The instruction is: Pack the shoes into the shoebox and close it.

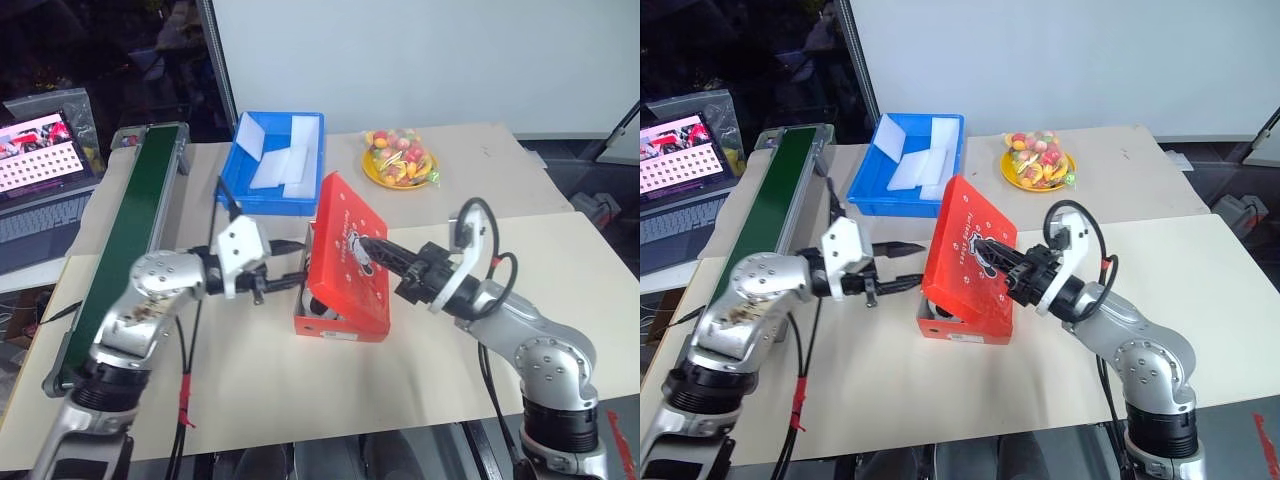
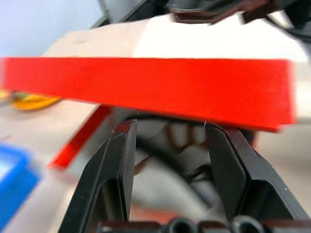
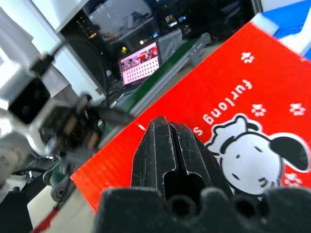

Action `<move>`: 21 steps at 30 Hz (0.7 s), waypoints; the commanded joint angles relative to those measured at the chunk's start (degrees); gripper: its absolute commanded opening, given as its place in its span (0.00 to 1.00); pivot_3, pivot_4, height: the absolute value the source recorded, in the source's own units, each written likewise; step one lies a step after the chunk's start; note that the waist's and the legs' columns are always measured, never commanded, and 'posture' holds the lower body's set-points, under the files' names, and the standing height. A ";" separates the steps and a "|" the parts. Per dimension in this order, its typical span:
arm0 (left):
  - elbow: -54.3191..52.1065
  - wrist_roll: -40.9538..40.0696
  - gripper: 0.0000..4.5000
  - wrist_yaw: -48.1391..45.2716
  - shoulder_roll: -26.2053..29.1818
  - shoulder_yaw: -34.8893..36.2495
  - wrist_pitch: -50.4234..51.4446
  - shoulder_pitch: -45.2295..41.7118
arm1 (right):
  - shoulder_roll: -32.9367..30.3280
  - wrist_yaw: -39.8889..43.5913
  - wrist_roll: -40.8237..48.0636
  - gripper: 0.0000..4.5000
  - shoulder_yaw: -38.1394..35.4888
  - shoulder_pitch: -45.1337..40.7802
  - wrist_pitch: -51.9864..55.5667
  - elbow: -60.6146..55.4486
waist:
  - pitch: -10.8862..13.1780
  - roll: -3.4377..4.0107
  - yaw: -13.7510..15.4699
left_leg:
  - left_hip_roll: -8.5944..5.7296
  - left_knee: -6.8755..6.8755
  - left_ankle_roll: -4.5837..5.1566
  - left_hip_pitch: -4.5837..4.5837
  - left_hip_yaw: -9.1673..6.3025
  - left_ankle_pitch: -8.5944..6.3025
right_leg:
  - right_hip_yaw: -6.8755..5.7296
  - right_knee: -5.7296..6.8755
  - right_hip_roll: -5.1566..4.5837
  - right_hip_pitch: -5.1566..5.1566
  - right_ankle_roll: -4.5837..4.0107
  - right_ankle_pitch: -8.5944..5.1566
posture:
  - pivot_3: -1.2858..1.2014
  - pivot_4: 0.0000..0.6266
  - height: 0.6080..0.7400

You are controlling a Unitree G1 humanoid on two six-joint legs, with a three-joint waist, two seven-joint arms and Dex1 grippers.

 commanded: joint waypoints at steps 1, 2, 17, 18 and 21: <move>-0.92 -1.36 0.52 -0.36 2.42 3.73 0.79 -0.92 | 0.49 -1.02 0.51 0.00 0.47 -2.36 0.39 -0.28 | 0.00 0.00 0.05 | 0.00 0.00 0.00 -0.01 0.00 0.00 | 0.00 -0.01 0.00 0.01 0.00 0.00 | 0.52 0.24 1.00; -1.23 -1.72 0.52 -1.12 3.65 4.75 0.76 -0.19 | 0.69 -1.13 0.39 0.00 0.97 -3.00 0.56 0.11 | 0.00 0.00 0.05 | 0.00 0.00 0.00 -0.01 0.00 0.00 | 0.00 -0.02 0.00 0.01 0.00 0.00 | 0.52 0.24 1.00; -6.46 -3.82 0.52 0.31 3.64 4.16 3.99 1.40 | -2.48 -5.00 -17.21 0.00 23.69 -6.71 17.72 13.69 | -0.21 -0.33 0.05 | 0.00 0.00 -0.01 0.00 0.02 0.00 | 0.00 0.04 0.00 -0.02 -0.02 0.01 | 0.52 0.24 1.00; -6.42 -3.79 0.52 0.44 3.50 4.04 4.04 1.21 | -2.38 -5.19 -18.49 0.00 24.66 -6.85 18.45 14.25 | -0.31 -0.48 0.01 | 0.01 0.00 -0.01 0.06 0.00 0.00 | -0.01 0.02 0.01 0.02 -0.02 0.01 | 0.52 0.24 1.00; -6.72 -3.77 0.52 0.82 3.23 3.77 4.21 1.05 | -1.33 -4.89 -20.77 0.00 24.79 -7.40 18.45 14.91 | -0.47 -0.65 -0.03 | 0.02 0.00 -0.01 0.27 0.01 0.00 | 0.01 0.01 0.01 0.22 -0.01 0.01 | 0.52 0.24 1.00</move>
